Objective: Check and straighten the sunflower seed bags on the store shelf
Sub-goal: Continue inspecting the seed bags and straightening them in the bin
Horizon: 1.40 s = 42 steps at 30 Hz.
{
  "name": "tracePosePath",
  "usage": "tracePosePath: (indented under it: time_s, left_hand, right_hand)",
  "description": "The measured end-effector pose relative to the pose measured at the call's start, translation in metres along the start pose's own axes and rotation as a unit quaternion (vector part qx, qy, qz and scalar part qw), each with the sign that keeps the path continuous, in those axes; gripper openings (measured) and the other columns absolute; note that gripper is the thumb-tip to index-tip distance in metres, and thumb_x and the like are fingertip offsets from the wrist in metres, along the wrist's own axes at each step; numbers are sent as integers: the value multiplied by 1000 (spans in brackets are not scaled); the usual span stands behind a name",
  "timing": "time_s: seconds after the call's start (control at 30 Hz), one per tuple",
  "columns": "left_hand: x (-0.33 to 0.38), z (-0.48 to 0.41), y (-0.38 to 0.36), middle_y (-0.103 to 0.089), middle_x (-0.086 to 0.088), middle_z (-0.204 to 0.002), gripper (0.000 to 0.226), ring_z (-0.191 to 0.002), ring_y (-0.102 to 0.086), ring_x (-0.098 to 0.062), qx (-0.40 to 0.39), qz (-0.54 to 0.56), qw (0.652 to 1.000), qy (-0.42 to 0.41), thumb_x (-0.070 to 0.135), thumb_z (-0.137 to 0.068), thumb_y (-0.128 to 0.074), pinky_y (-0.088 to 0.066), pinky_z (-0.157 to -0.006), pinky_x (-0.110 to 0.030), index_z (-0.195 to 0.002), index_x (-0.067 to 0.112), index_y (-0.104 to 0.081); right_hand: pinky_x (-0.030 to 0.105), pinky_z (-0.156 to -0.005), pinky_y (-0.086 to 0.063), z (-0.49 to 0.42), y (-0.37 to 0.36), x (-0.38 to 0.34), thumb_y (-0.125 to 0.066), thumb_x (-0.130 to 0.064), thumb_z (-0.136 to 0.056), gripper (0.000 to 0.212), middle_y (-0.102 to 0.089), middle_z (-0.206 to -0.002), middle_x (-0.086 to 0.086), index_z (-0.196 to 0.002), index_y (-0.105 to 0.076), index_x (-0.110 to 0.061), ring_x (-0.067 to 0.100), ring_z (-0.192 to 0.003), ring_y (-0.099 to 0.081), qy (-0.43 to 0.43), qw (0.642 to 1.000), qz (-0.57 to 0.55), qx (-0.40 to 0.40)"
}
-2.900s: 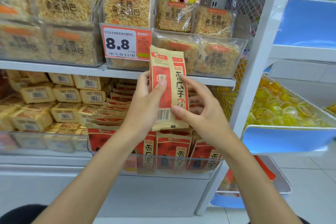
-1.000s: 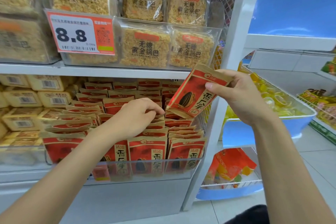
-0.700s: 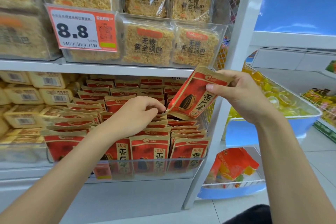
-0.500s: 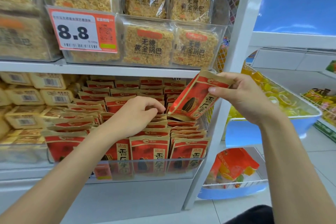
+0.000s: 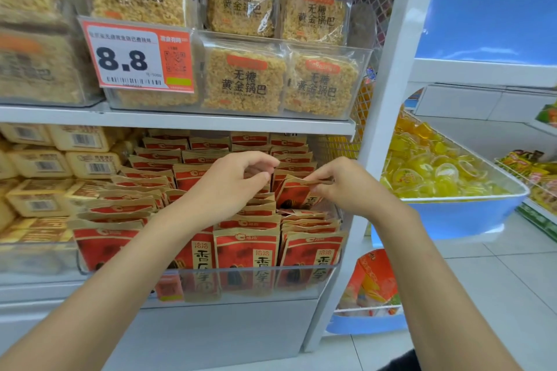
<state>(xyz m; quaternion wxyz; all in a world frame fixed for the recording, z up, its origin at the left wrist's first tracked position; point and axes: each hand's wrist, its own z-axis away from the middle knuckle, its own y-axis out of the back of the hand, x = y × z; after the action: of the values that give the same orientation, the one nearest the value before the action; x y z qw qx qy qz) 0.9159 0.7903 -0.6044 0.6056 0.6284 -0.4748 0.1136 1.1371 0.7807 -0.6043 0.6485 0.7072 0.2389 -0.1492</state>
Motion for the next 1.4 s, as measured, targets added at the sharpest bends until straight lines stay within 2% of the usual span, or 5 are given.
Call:
tracePosePath:
  time_s: [0.3,0.43,0.83,1.03,1.4]
  left_hand:
    - [14,-40,-3,-70,11,-101,15,-93,-62,-2,-124,-130,983,-33,29,-93,-67,-52,-89,-29,-107,28,-73]
    - [13,-46,-3,-69,8,-109,18,-97,-61,-2,-141,-135,980,-44,24,-96,-62,-51,-93,-30,-112,26,-72]
    - [11,-64,6,-69,8,-114,22,-103,-63,-8,-141,-126,981,-39,21,-99,-57,-51,-99,-38,-115,25,-72]
    - [7,-68,3,-69,4,-87,22,-77,-63,-10,-148,-134,979,-48,17,-101,-52,-54,-77,-27,-112,17,-71]
    - [2,-76,-7,-65,7,-112,24,-98,-61,-12,-244,-189,951,-16,16,-105,-41,-52,-83,-28,-113,21,-63]
  right_hand:
    - [11,-53,-36,26,32,-9,-74,-18,-84,13,-58,-60,-22,-81,-71,-30,-10,-60,-52,38,996,59,49]
    - [26,-67,-46,44,39,-10,-69,-16,-86,17,-63,-85,-20,-84,-76,-32,-5,-65,-52,90,982,129,108]
    - [7,-43,-38,6,29,-13,-69,-23,-90,20,-70,-86,-15,-109,-76,-23,-20,-48,-50,88,956,226,-167]
    - [28,-69,-49,-10,18,-15,-55,-22,-90,33,-72,-98,-11,-116,-69,-37,15,-87,-64,159,919,352,-76]
    - [34,-83,-52,-17,44,-6,-59,-16,-95,18,-74,-97,-8,-99,-75,-21,11,-87,-65,121,967,203,-96]
